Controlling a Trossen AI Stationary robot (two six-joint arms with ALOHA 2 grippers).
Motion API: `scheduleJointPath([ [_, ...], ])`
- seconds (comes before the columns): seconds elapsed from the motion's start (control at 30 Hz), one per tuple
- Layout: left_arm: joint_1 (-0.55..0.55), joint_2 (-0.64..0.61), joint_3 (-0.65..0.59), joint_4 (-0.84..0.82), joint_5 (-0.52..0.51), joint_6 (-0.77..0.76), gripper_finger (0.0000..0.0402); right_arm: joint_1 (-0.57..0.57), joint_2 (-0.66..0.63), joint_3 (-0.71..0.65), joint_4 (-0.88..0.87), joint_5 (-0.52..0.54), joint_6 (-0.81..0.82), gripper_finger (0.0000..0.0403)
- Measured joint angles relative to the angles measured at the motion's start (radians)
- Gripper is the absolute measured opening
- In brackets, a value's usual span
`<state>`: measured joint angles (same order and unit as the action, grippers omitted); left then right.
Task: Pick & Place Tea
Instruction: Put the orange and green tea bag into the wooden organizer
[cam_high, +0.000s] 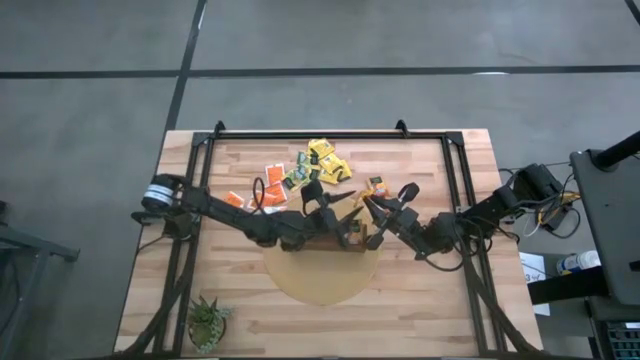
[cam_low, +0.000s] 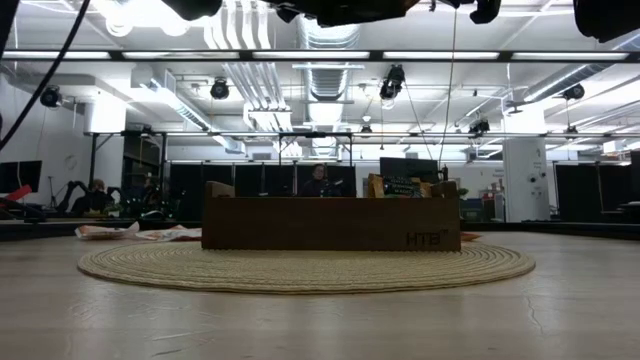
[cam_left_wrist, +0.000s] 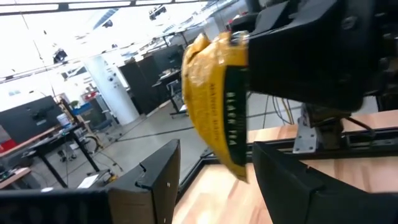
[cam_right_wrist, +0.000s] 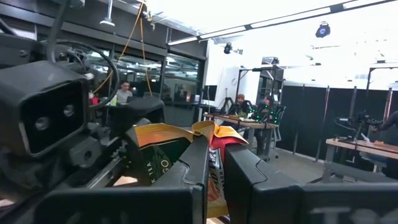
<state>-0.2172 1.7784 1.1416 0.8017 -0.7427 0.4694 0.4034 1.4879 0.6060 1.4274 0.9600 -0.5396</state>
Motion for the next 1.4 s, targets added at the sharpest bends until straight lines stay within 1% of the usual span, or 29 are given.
scheduleJointPath([
  [0.13, -0.004, -0.003, 0.000, -0.002, 0.000, 0.003, 0.0187, 0.000, 0.000, 0.000, 0.000, 0.000, 0.002, 0.0022],
  [0.27, -0.008, -0.008, 0.000, -0.003, 0.000, 0.010, 0.0157, 0.000, 0.000, 0.000, -0.002, 0.000, 0.005, 0.0022],
  [0.37, -0.009, -0.009, 0.000, -0.008, 0.001, 0.017, 0.0116, 0.000, 0.000, 0.000, -0.002, 0.000, 0.010, 0.0023],
  [0.53, -0.008, -0.010, -0.001, -0.017, 0.006, 0.020, 0.0021, 0.000, 0.000, 0.000, -0.007, 0.004, 0.013, 0.0024],
  [0.57, -0.007, -0.011, -0.001, -0.019, 0.007, 0.020, 0.0012, 0.000, 0.000, 0.000, -0.007, 0.004, 0.013, 0.0024],
  [0.8, -0.009, -0.014, -0.001, -0.040, 0.009, 0.034, 0.0001, 0.000, 0.000, 0.000, -0.029, 0.004, 0.008, 0.0030],
  [0.97, -0.012, -0.018, -0.001, -0.061, 0.018, 0.057, 0.0000, 0.000, -0.002, 0.000, -0.040, 0.003, -0.018, 0.0068],
  [1.2, -0.015, -0.035, -0.001, -0.120, 0.016, 0.082, 0.0000, 0.004, -0.006, 0.000, -0.041, 0.013, -0.083, 0.0154],
  [1.3, -0.015, -0.050, -0.001, -0.190, -0.011, 0.098, 0.0000, 0.013, -0.008, 0.008, -0.041, 0.074, -0.132, 0.0192],
  [1.4, -0.015, -0.076, -0.001, -0.281, -0.035, 0.098, 0.0000, 0.027, -0.018, 0.022, -0.037, 0.159, -0.214, 0.0224],
])
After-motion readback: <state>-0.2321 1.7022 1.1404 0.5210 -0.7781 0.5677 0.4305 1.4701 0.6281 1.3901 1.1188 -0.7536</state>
